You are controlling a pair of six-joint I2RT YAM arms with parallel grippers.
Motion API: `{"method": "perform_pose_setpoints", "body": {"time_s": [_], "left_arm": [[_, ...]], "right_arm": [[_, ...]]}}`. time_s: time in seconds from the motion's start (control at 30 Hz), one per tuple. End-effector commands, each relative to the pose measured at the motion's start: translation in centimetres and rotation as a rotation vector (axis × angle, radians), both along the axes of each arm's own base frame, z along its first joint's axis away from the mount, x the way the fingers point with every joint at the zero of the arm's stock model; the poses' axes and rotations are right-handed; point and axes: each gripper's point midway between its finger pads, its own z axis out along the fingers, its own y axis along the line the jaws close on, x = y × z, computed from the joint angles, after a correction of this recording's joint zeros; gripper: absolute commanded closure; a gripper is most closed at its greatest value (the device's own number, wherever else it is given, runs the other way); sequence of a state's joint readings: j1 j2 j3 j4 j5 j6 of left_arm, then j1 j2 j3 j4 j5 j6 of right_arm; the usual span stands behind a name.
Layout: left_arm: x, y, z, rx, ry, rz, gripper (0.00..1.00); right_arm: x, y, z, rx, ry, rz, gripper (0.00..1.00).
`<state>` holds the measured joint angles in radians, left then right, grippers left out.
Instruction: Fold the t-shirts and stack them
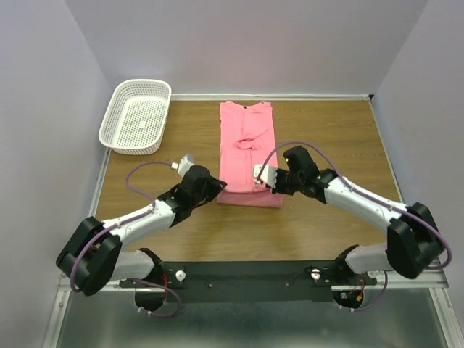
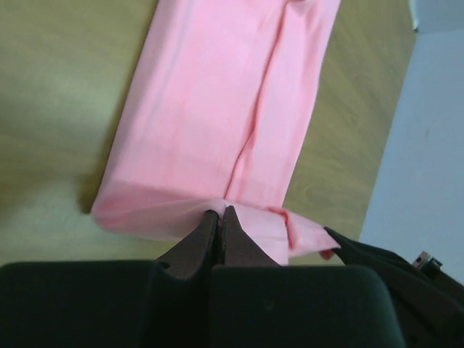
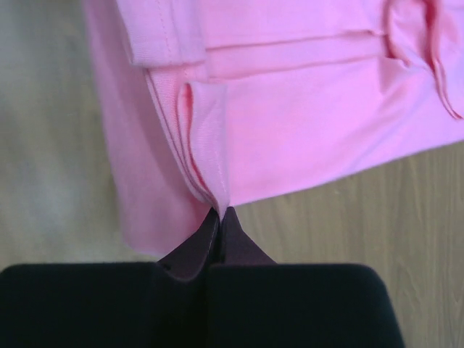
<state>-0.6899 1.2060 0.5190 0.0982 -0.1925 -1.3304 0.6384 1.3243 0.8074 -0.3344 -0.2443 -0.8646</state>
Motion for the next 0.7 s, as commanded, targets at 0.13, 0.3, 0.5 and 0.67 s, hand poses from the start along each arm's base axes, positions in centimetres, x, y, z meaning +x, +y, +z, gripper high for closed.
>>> {"method": "perform_pose_setpoints", "body": {"time_s": [0.13,0.3,0.5,0.67], "left_arm": [[9.6,-1.5,1.9,0.06,-0.1,-0.099,1.0],[13.6,-1.8,-0.3,0.098,-0.069,-0.123,1.0],[15.5,-1.3,-1.5,0.113,-0.053,-0.121,1.0],[15.9,-0.4,-1.0,0.116,-0.065,-0.106,1.0]], "right_arm": [[10.0,-0.2,1.1,0.019,-0.019,-0.139,0.99],[13.2,0.0,-0.4,0.02,0.016,-0.178,0.99],[15.4,0.3,-1.1,0.024,0.026,-0.21,1.0],[16.4,0.6,-1.0,0.053,0.032,-0.219,1.0]]}}
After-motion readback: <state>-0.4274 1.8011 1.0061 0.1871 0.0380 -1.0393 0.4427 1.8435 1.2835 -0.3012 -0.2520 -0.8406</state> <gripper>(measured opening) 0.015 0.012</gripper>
